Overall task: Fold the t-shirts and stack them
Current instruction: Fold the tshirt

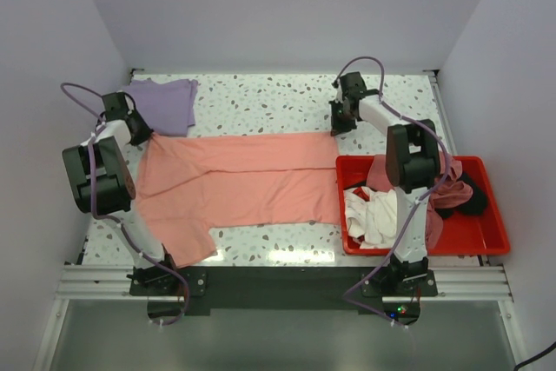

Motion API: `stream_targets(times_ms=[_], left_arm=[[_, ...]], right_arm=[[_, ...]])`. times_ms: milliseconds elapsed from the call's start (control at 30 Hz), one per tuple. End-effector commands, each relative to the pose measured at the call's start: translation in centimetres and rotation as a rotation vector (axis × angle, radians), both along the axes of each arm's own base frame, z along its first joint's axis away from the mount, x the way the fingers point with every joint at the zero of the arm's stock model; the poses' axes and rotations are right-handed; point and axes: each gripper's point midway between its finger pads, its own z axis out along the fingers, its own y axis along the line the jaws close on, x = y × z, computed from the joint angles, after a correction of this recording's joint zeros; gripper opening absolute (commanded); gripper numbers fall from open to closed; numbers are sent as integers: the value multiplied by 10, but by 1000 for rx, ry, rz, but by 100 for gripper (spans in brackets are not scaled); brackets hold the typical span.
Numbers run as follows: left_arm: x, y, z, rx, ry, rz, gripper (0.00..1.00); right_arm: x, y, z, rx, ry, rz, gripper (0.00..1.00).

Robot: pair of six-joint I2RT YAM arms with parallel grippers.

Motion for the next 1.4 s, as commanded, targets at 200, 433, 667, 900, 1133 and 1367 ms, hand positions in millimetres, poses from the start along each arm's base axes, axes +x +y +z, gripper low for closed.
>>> stream_targets(times_ms=[200,433,667,900,1133,1367], left_arm=[[18,29,26,16,-110,73,1],[27,30,8,-12,-84,63,3],[24,42,26,20,-54,130,57],[-2,50,105,66,-104,274,100],[-53,29,114,64,-61,339,100],[-42,-100,83,-46,-118,-68,100]], right_arm=[[16,-22,2,-11,-31,-78,0],[19,-23,4,5,-39,-73,0],[30,-20,31,12,-71,-59,37],[41,-7,111,84,-206,-15,99],[-10,18,163,157,-287,73,99],[-105,65,137,107,-255,197,99]])
